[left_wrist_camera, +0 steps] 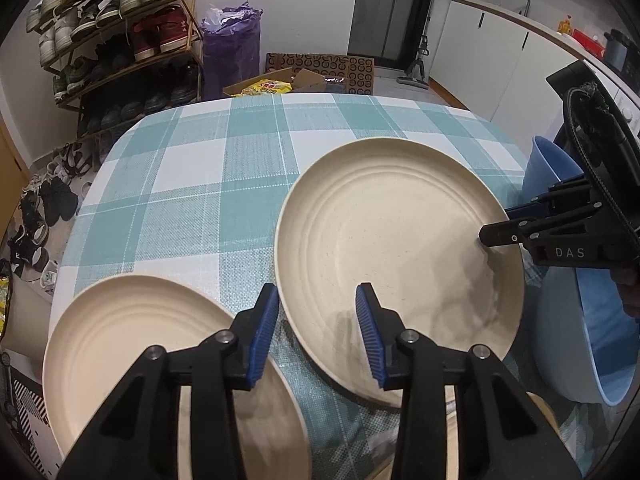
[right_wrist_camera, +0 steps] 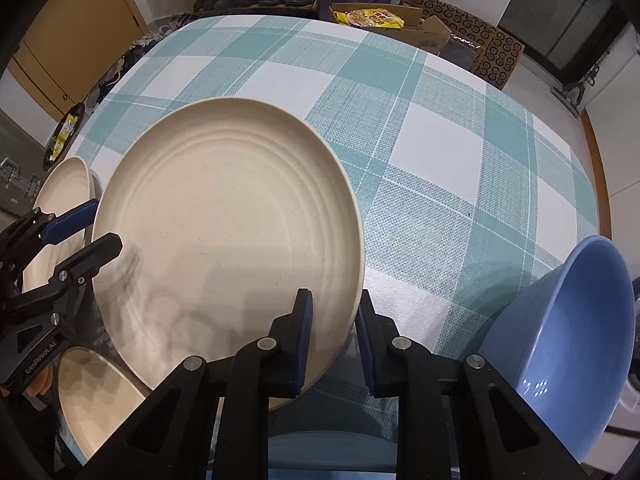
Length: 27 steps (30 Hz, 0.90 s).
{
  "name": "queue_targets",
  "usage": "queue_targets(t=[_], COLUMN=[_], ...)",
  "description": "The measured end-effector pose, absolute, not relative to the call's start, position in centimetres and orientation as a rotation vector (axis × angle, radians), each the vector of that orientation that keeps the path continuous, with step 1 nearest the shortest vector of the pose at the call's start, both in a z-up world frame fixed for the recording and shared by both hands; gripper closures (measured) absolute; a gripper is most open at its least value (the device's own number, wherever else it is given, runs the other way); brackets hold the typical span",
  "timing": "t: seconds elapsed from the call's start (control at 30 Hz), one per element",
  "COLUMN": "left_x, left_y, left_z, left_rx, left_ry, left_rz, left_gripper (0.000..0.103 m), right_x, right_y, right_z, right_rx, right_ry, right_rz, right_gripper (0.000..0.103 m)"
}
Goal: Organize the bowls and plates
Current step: 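Lift the large cream plate off the tablecloth with the right gripper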
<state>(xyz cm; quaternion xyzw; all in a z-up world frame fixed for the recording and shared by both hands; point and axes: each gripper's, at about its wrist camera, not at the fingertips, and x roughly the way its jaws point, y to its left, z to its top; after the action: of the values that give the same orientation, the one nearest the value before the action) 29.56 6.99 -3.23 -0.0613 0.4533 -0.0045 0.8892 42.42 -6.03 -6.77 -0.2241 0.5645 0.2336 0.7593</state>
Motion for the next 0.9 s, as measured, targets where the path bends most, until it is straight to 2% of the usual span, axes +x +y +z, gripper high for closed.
queue_targets(t=[0.9], left_x=[25.2], left_y=[9.4], left_z=[1.1], left_rx=[-0.167], left_ry=[0.82], left_rz=[0.057], left_gripper=[0.064], right_x=[38.1], right_y=[-3.5], right_z=[-1.3], right_rx=[-0.488], right_ry=[1.127], right_rz=[0.543], right_gripper=[0.082])
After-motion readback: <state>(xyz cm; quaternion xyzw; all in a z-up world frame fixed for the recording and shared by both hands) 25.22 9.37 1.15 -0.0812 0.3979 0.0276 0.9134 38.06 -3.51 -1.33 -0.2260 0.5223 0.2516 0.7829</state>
